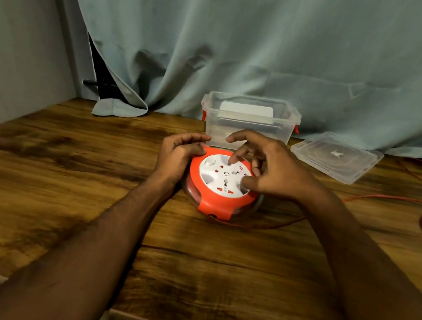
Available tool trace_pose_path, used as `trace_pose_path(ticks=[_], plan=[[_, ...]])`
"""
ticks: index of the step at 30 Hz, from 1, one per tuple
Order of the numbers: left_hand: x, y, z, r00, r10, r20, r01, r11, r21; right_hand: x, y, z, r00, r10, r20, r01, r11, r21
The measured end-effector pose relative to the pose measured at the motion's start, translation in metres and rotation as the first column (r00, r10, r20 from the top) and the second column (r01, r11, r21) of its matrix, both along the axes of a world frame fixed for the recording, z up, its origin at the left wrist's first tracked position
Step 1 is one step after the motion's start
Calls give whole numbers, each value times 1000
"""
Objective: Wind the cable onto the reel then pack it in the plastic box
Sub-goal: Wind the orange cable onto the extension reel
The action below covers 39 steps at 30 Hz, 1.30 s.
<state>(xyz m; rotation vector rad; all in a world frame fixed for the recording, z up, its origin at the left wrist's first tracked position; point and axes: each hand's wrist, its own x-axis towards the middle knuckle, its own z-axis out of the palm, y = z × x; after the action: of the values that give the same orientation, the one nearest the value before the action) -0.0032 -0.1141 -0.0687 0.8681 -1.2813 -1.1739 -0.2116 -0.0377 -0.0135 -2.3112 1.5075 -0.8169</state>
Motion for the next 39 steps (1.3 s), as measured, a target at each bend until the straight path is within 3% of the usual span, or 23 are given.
trace_pose_path(ticks=[6, 10, 19, 30, 39], plan=[[0, 2, 2, 1000, 12, -3, -12, 1000, 2, 5, -1, 2, 990, -4, -138, 12, 998, 60], [-1, 3, 3, 1000, 11, 6, -11, 1000, -2, 4, 1, 4, 988, -27, -150, 37, 997, 67], [0, -1, 0, 1000, 21, -4, -21, 1000, -5, 7, 6, 5, 975, -65, -211, 66, 998, 1], [0, 3, 2, 1000, 8, -9, -9, 1000, -30, 28, -2, -11, 939, -244, -242, 212, 965, -152], [-2, 4, 3, 1000, -6, -21, 6, 1000, -24, 29, 5, -4, 981, -100, -168, 86, 992, -90]])
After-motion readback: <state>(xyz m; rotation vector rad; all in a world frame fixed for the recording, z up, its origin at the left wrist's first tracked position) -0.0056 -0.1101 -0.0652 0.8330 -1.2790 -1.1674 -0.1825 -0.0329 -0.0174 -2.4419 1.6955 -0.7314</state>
